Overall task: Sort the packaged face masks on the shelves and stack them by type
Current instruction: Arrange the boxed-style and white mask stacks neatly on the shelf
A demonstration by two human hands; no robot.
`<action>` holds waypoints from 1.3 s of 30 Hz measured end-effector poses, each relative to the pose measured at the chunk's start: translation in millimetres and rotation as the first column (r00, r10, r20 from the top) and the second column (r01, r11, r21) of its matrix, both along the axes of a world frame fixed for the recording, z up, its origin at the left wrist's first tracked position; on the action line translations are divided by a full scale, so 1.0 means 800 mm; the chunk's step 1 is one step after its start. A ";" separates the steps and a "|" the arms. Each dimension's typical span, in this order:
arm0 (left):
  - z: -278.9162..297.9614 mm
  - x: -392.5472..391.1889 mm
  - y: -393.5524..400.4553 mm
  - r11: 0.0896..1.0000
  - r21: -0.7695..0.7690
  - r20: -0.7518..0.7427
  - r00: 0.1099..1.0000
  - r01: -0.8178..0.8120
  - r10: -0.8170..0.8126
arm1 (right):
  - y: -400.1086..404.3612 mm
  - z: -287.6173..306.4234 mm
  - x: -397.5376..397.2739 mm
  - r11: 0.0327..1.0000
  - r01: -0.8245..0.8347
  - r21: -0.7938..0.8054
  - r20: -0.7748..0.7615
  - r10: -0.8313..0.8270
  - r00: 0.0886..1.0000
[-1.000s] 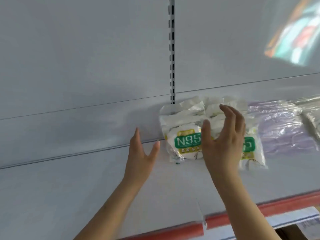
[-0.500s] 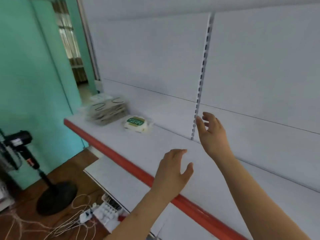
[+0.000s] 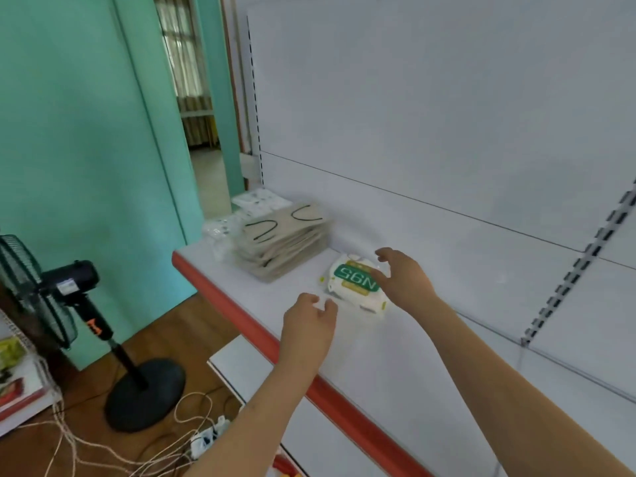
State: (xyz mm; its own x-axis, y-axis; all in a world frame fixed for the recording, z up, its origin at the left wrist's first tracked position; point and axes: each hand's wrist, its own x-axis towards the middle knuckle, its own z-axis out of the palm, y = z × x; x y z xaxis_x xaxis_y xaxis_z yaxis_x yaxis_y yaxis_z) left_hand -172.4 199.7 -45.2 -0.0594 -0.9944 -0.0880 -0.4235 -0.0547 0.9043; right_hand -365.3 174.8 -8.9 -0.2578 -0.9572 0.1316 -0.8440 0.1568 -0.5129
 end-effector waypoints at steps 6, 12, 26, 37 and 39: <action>-0.003 -0.017 -0.088 0.932 0.347 -0.211 0.977 0.104 -0.030 | -0.079 -0.021 0.010 0.941 0.064 0.332 -0.063 -0.045 0.997; 0.003 -0.012 -0.111 0.976 0.088 -0.295 0.941 0.198 -0.165 | -0.057 0.000 0.004 0.931 0.193 0.309 0.395 -0.310 0.865; 0.068 -0.088 -0.067 0.559 0.090 -0.506 0.521 0.825 -0.688 | 0.174 0.022 0.003 0.754 0.643 -0.130 0.698 -0.392 0.600; 0.064 -0.312 0.229 0.203 0.088 -0.597 0.215 0.975 -0.773 | 0.513 -0.008 -0.091 0.367 0.929 -0.056 0.809 -0.529 0.257; 0.054 -0.363 0.305 0.107 0.087 -0.555 0.138 0.990 -0.820 | 0.589 -0.016 -0.133 0.280 0.958 -0.068 0.773 -0.592 0.228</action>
State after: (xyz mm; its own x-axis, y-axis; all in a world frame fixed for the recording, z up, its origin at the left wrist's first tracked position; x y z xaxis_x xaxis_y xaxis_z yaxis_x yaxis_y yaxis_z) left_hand -462.6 443.4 -2.4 -0.9919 -0.0084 -0.1268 -0.1236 -0.1664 0.9783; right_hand -471.9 646.1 -22.0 -0.9986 -0.0154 -0.0510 0.0480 0.1563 -0.9865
